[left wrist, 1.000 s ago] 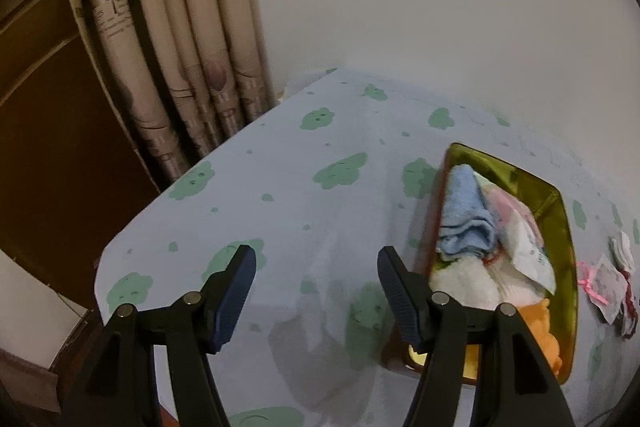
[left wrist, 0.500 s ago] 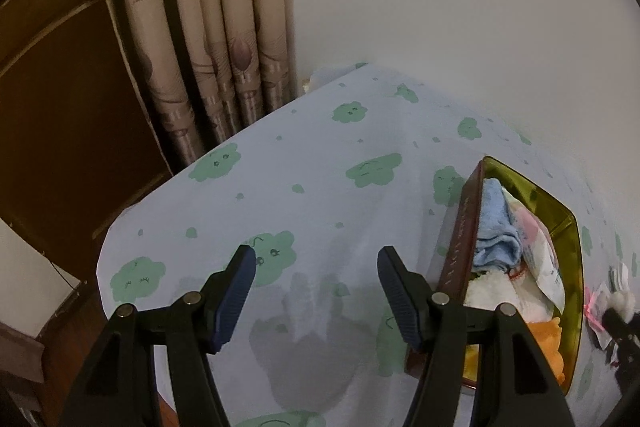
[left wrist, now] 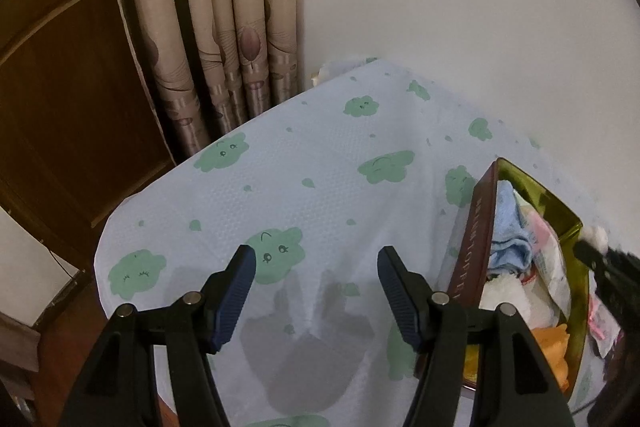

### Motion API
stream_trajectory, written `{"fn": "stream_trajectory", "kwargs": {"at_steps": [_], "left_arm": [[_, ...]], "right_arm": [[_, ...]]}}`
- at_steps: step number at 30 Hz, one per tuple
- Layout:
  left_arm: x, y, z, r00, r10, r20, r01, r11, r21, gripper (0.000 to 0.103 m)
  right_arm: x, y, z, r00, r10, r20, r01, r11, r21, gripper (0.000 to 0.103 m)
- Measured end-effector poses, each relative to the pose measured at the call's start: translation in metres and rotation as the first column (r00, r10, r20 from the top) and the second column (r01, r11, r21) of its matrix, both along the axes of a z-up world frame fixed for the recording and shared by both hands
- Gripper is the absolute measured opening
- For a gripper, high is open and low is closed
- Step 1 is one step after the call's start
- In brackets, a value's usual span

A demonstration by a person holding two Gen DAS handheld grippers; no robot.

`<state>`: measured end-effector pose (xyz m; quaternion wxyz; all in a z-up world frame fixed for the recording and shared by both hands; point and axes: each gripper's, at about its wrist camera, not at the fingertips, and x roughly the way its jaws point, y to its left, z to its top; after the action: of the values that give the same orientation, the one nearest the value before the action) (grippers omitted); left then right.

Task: Organize soft objects
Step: 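Carry the white fluffy ball into the tin box and release it, then move the right gripper back to the pile and grasp the white sock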

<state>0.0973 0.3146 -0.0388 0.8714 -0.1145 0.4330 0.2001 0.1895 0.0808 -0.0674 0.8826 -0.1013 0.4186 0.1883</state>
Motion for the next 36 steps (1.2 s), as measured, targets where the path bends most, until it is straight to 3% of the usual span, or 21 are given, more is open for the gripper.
{"fn": "stream_trajectory", "kwargs": {"at_steps": [6, 11, 20, 28, 36], "left_arm": [[0.003, 0.001, -0.004, 1.000, -0.003, -0.012, 0.003, 1.000, -0.009, 0.065], [0.004, 0.000, -0.007, 1.000, -0.002, -0.017, 0.002, 1.000, -0.014, 0.065], [0.005, -0.008, -0.008, 0.999, -0.021, -0.024, 0.021, 1.000, 0.004, 0.065], [0.006, -0.015, -0.006, 0.999, -0.036, -0.013, 0.036, 0.999, 0.018, 0.065], [0.008, -0.025, -0.006, 0.997, -0.074, -0.020, 0.075, 0.997, 0.022, 0.065]], "right_arm": [[0.018, -0.002, -0.011, 0.999, -0.025, -0.033, 0.026, 0.999, 0.026, 0.031], [0.018, -0.003, -0.012, 0.999, -0.025, -0.029, 0.027, 0.999, 0.044, 0.050], [-0.011, -0.027, 0.006, 0.999, -0.038, 0.006, 0.037, 0.994, 0.100, 0.051], [-0.041, -0.101, 0.010, 0.987, -0.156, 0.034, 0.154, 0.987, 0.045, 0.055], [-0.029, -0.203, -0.002, 0.937, -0.348, 0.032, 0.349, 0.937, -0.033, 0.066]]}}
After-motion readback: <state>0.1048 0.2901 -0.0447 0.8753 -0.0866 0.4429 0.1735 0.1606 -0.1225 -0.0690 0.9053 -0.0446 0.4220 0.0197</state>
